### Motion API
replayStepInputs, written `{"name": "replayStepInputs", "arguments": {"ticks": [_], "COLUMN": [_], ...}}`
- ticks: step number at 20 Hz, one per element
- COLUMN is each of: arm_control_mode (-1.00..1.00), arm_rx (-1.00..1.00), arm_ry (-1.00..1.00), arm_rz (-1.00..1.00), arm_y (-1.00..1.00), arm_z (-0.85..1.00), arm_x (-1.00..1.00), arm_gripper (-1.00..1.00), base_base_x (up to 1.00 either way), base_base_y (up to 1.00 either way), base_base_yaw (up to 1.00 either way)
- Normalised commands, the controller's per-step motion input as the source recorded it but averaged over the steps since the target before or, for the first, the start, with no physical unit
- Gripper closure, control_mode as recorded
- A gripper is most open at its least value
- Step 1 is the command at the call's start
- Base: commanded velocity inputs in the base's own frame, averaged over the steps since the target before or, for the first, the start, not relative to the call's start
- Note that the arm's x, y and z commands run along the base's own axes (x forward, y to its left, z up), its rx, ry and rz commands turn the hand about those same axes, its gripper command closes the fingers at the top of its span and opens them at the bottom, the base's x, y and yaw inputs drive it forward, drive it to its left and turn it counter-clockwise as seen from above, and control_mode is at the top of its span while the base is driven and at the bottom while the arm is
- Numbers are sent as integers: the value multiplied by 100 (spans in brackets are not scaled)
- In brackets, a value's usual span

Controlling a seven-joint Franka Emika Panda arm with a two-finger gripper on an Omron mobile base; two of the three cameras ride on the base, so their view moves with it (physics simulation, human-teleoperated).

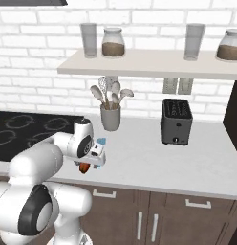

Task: Put the bell pepper and squash in the pot. Retrieve the spatula and lightly stir the vegetables in the pot.

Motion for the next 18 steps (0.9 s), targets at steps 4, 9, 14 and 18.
{"name": "replayStepInputs", "arguments": {"ticks": [4, 9, 14, 18], "arm_control_mode": [-100, -100, -100, -100], "arm_rx": [3, 2, 4, 4], "arm_ry": [0, 0, 0, 0], "arm_rz": [0, 0, 0, 0], "arm_y": [1, 10, 19, 16], "arm_z": [-19, -19, -14, -16], "arm_x": [0, 0, 0, 0], "arm_gripper": [-100, -100, -100, -100], "base_base_x": [0, 0, 0, 0], "base_base_y": [0, 0, 0, 0], "base_base_yaw": [0, 0, 0, 0]}}
